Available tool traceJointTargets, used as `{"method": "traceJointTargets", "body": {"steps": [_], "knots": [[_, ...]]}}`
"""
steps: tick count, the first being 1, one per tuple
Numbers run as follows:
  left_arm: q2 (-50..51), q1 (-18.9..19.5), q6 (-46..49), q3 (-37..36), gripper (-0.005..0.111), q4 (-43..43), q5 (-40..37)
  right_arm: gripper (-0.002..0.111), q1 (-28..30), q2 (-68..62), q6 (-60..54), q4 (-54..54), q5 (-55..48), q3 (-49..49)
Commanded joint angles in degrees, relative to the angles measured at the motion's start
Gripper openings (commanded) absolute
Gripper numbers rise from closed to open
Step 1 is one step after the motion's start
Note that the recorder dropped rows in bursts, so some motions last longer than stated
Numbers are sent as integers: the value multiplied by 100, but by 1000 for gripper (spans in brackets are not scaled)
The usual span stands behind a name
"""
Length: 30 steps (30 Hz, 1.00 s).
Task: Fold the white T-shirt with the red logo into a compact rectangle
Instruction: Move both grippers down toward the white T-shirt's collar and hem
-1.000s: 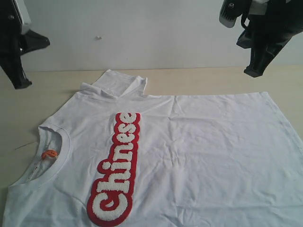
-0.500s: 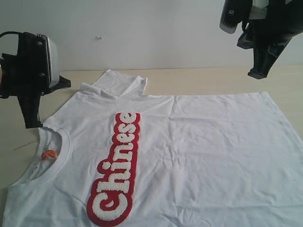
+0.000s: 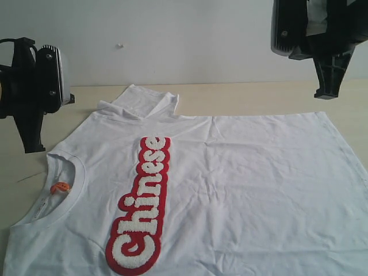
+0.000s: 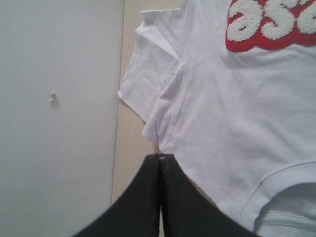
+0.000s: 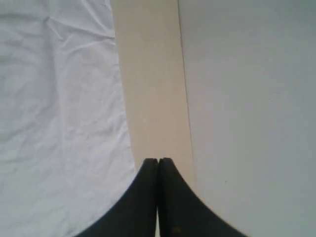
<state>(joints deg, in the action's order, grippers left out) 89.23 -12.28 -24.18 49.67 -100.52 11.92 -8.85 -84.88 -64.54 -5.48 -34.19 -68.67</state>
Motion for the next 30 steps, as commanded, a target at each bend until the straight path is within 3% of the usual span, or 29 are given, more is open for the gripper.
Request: {"method": "traceJointTargets", "body": {"steps": [1, 6, 11, 17, 21, 23, 28, 30], "knots": [[-63, -35, -204, -24, 0, 57, -55, 0, -12, -9, 88, 89, 1, -29], [-61, -35, -204, -24, 0, 223, -48, 0, -12, -9, 88, 105, 42, -29], [-61, -35, -393, -24, 0, 2299, 98, 0, -12, -9, 88, 105, 42, -29], [-61, -35, -801, -24, 0, 2846, 392, 0, -12, -9, 88, 105, 42, -29], [-61, -35, -2086, 29, 0, 4537, 365, 0, -12, -9, 88, 105, 42, -29], [-61, -35, -2201, 44, 0, 5314, 324, 0, -12, -9, 88, 105, 42, -29], [-61, -35, -1073, 44, 0, 6532, 42, 0, -12, -9, 88, 105, 42, -29], [-61, -35, 433, 44, 0, 7057, -227, 0, -12, -9, 88, 105, 42, -29]]}}
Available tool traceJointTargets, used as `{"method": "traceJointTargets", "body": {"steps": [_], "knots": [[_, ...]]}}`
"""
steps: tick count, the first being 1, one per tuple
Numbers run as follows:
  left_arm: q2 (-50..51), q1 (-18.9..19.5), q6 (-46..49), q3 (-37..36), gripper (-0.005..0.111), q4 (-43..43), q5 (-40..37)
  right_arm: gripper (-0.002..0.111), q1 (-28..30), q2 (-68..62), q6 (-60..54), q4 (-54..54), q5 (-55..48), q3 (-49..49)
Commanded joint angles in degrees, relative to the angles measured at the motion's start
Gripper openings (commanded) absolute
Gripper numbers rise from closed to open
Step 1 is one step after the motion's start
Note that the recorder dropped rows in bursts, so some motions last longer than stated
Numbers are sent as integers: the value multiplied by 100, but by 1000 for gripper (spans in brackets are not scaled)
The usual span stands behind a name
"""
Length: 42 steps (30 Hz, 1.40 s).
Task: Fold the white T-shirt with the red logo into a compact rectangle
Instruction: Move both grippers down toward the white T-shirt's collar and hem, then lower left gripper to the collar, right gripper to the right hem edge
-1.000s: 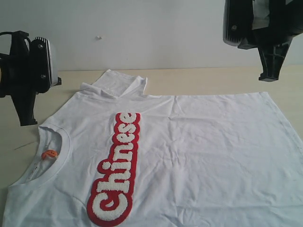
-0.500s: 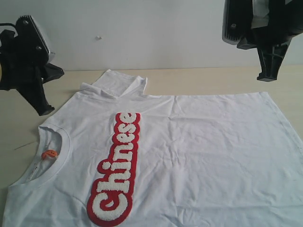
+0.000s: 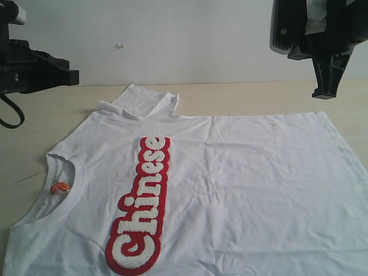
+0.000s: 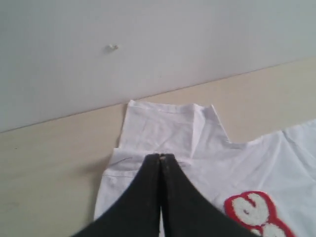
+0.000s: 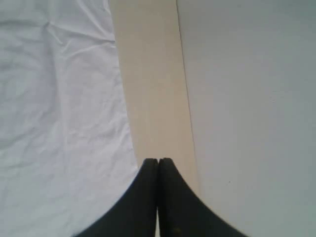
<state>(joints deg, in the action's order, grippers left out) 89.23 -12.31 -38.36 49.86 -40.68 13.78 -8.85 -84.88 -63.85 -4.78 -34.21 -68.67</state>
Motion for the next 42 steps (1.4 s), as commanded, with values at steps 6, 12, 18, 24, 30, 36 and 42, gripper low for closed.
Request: {"method": "traceJointTargets", "body": {"steps": [6, 12, 18, 24, 30, 36, 42], "knots": [[-49, -31, 6870, 25, 0, 1897, -1342, 0, -12, -9, 19, 35, 44, -29], [78, -44, 9040, 25, 0, 1676, -1966, 0, -12, -9, 19, 35, 44, -29], [345, -328, 9378, 200, 0, 1941, -3258, 0, -12, -9, 19, 35, 44, -29], [417, -429, 10791, 1021, 0, 4292, -4865, 0, -12, -9, 19, 35, 44, -29], [431, -429, 12137, 1561, 0, 5723, -5766, 0, -12, -9, 185, 122, 42, -29], [811, -416, 12395, 1575, 0, 5482, -5809, 0, -12, 6, 949, 1522, 159, -29], [1296, -416, 12290, 1898, 0, 5458, -6169, 0, -12, 12, 1631, 2405, 159, -29]]}}
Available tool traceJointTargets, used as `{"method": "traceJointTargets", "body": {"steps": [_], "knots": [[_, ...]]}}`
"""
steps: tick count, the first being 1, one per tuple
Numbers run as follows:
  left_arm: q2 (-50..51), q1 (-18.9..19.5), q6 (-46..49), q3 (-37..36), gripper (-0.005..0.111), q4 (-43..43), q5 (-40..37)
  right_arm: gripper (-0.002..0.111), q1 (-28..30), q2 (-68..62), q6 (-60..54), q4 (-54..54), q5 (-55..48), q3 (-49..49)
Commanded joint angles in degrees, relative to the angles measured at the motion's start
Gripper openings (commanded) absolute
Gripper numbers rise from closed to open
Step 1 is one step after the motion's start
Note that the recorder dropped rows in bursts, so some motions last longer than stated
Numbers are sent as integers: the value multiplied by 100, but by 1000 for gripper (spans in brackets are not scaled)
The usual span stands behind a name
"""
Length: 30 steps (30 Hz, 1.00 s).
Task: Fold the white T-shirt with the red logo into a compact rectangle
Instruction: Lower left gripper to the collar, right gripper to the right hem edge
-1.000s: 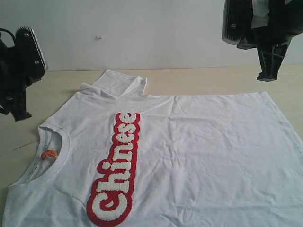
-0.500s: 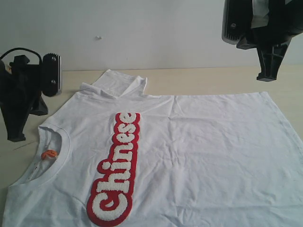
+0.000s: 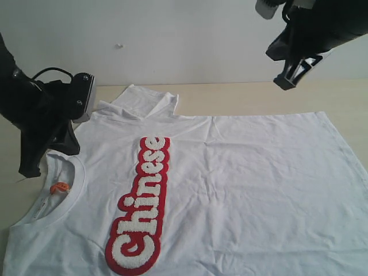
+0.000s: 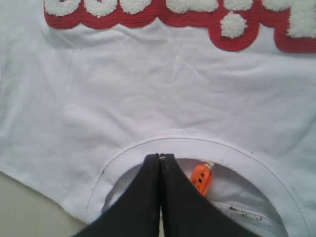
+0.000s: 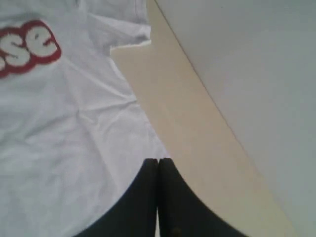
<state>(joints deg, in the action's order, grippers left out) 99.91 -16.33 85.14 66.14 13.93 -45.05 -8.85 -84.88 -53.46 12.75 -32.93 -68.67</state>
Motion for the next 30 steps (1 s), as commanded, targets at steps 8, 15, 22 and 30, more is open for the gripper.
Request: {"method": "traceJointTargets", "body": {"steps": [8, 15, 22, 30], "knots": [[561, -14, 15, 465, 0, -58, -544, 0, -12, 12, 1326, 676, 216, -29], [585, -14, 15, 465, 0, -124, -393, 0, -12, -36, 584, 54, -181, -29], [631, -14, -11, 453, 0, -136, -489, 0, -1, -732, -198, -2118, -1599, -29], [758, 8, -11, 453, 0, -198, -288, 0, -1, -1866, -989, -2349, -1987, -29]]}}
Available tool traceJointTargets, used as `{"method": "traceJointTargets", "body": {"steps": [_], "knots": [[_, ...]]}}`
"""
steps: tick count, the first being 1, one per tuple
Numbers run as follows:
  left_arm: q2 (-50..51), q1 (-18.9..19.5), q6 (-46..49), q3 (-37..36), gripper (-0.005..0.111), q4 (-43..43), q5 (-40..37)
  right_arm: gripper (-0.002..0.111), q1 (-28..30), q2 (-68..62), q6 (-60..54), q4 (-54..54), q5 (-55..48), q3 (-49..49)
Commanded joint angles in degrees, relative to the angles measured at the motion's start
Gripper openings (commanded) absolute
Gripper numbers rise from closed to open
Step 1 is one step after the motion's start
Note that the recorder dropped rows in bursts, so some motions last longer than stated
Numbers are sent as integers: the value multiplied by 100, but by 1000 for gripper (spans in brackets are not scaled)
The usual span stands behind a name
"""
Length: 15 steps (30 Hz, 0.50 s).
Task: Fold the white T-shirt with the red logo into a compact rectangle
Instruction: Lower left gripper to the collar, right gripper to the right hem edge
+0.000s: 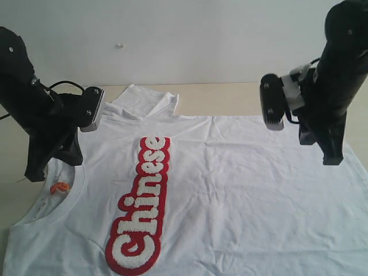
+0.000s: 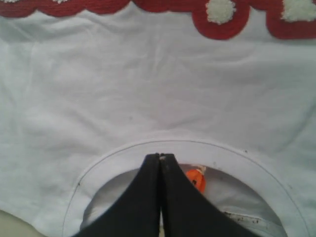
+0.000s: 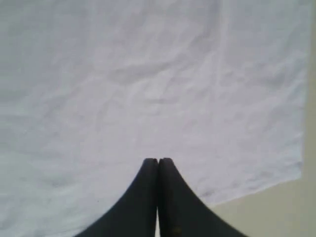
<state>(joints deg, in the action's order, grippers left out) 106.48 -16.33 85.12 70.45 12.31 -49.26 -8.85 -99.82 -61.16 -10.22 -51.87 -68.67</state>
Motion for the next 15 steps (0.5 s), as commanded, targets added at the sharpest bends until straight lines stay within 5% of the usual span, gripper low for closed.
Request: {"method": "traceJointTargets", "body": {"steps": [1, 5, 10, 15], "knots": [[127, 42, 2, 22, 0, -36, 162, 0, -1, -435, -218, -52, -78, -29], [261, 206, 15, 22, 11, -13, 174, 1, -1, -522, 93, -44, 155, -29], [317, 376, 15, 22, 56, 21, 149, 42, -1, -522, 231, -73, 238, -29], [317, 376, -11, 13, 85, 278, 165, 93, -1, -522, 231, 4, 104, -29]]}}
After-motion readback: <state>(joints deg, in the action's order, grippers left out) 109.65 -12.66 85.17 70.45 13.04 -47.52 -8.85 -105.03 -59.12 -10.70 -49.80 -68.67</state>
